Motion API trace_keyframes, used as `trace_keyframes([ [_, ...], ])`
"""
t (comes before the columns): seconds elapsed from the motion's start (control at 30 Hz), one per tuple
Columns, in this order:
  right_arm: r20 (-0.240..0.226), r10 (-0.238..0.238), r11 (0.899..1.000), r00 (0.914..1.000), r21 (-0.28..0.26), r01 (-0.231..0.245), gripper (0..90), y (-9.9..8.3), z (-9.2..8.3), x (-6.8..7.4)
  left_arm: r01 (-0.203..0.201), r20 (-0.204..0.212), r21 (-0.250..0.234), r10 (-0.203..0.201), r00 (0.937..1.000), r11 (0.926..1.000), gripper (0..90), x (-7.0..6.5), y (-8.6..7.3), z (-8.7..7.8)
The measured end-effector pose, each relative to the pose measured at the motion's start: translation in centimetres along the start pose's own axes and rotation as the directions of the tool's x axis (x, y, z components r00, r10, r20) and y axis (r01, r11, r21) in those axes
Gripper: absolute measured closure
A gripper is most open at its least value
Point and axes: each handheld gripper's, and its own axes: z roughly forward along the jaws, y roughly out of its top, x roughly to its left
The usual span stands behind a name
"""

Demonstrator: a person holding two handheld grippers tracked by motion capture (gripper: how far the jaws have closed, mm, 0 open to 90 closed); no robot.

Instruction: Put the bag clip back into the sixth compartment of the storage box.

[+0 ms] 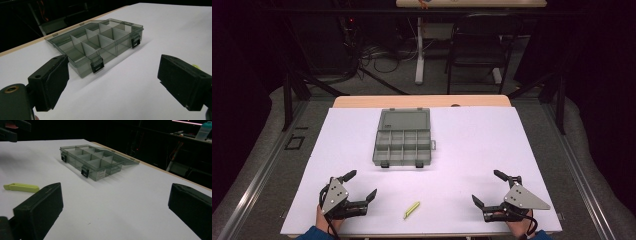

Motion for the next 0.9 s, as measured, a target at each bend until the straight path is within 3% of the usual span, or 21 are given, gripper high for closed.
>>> trace_keyframes([
  [0.4, 0.0, -0.001, 1.0, 1.0, 0.006, 0.001, 0.0, -0.1, 0.0, -0.1, -0.019, 0.002, 0.003, 0.019, 0.9998, 0.9998, 10.3, -0.4, 0.3, 0.0],
  [0.57, -0.004, 0.003, 1.0, 1.0, 0.007, -0.003, 0.0, -0.1, 0.1, -0.2, -0.03, 0.005, 0.032, 0.03, 0.9995, 0.999, 10.4, -0.7, 0.4, 0.4],
  [0.9, -0.004, 0.002, 1.0, 1.0, 0.023, -0.002, 0.0, -0.2, 0.3, -0.2, -0.03, 0.048, 0.058, 0.027, 0.9985, 0.9979, 10.5, -1.7, 1.1, 0.9],
])
